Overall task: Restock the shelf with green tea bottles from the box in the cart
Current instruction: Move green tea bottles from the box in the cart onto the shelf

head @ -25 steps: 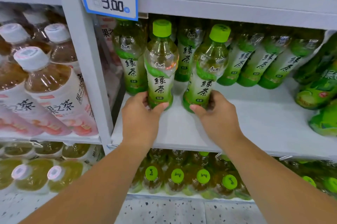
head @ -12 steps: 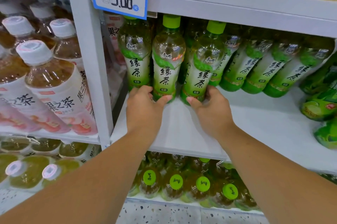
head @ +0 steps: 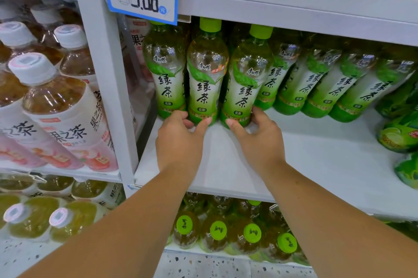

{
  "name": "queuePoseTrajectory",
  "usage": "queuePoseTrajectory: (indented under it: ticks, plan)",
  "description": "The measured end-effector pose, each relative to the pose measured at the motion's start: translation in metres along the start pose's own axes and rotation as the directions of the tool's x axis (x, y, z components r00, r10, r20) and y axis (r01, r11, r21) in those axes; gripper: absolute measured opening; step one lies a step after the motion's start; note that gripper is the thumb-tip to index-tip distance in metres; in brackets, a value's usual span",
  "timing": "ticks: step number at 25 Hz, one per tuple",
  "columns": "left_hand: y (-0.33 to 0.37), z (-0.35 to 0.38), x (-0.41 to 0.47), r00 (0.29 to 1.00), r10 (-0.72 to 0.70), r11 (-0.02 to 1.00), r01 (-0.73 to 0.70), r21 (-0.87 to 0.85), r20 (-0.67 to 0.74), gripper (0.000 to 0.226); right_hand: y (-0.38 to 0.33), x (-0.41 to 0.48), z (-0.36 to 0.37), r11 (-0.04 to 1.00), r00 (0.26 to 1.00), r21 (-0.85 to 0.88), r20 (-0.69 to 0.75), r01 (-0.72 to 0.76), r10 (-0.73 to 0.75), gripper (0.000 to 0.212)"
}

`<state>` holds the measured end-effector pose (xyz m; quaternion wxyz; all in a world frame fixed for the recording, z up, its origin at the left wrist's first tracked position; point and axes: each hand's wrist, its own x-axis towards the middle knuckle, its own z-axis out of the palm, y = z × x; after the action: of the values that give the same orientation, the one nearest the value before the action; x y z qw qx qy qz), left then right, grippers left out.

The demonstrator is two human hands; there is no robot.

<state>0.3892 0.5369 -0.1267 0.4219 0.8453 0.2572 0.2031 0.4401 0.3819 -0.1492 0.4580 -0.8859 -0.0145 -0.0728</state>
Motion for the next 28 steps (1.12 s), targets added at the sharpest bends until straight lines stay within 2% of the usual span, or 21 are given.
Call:
queuePoseTrajectory:
  ticks: [3,7,15,20,22,25,28]
  plan:
    - [-0.005,0.002,-0.001,0.999,0.025,1.000,-0.025,0.007,0.030,0.052,0.000,-0.001,-0.001,0.997,1.000,-0.072,-0.002,0.003,-0.003,0.080]
    - [-0.002,0.000,0.000,0.999,-0.029,0.999,0.030,-0.036,0.032,0.045,-0.001,-0.004,-0.006,0.994,1.000,-0.107,0.016,0.008,-0.006,0.072]
    - [-0.004,0.000,0.005,0.997,-0.046,0.999,0.047,-0.001,0.053,0.033,0.002,-0.004,-0.004,0.990,1.000,-0.136,0.006,-0.026,0.027,0.076]
    - [-0.008,-0.006,0.009,0.993,0.004,1.000,-0.005,0.006,0.116,0.037,-0.005,-0.008,-0.002,0.984,1.000,-0.179,0.017,-0.011,0.014,0.069]
    - [-0.010,-0.012,0.011,0.988,0.014,1.000,-0.014,0.004,0.155,0.039,-0.010,-0.009,-0.004,0.989,0.998,-0.145,0.054,-0.013,0.021,0.062]
    - [-0.002,-0.025,0.014,0.965,-0.001,0.999,0.011,-0.038,0.262,0.043,-0.023,-0.012,-0.013,0.992,0.984,-0.022,0.131,-0.122,0.124,0.051]
    - [0.010,-0.043,0.011,0.910,-0.042,0.992,0.085,-0.088,0.413,0.054,-0.040,-0.023,-0.026,0.958,0.946,0.024,0.166,-0.287,0.280,0.058]
